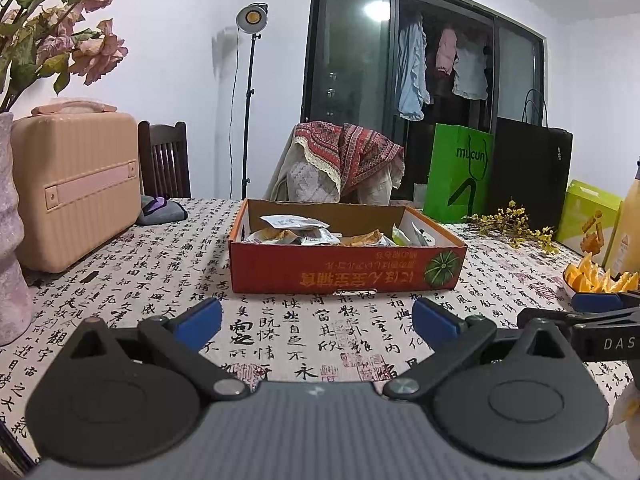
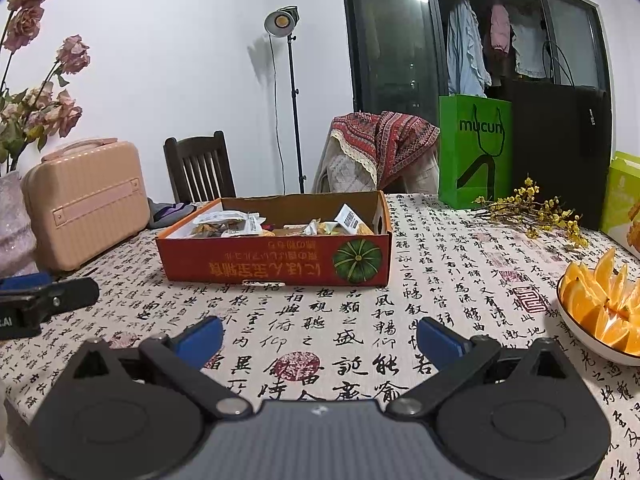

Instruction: Organize snacks

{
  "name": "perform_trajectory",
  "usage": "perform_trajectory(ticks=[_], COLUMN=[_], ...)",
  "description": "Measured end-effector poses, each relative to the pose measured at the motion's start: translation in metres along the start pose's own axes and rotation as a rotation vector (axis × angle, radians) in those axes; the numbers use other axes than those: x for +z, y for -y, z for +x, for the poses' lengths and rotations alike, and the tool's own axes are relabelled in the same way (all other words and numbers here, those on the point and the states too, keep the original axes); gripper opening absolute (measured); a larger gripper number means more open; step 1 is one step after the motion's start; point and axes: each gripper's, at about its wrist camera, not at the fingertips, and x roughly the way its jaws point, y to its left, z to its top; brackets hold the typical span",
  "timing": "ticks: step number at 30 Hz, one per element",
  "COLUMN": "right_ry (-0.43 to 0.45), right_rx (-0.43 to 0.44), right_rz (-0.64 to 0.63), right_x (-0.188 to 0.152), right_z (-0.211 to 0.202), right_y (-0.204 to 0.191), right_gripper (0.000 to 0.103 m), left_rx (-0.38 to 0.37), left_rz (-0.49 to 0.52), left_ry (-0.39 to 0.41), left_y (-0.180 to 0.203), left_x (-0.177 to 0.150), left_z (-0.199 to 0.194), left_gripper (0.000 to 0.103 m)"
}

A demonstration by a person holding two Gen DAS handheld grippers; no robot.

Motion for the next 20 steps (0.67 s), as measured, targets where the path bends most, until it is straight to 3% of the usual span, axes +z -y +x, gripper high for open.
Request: perform_trajectory(ticks=[20], right_ry=[-0.049], right_rx=[-0.006], right_rz=[0.015], right_x=[-0.008], right_z=[0.017], right_y=[0.007], right_gripper=[0.103], left_rx=[-0.011], left_rz=[-0.018], left_ry=[-0.038], left_y=[-0.005], left_x=[-0.009], left_z=[0.013], left_gripper=[0.103])
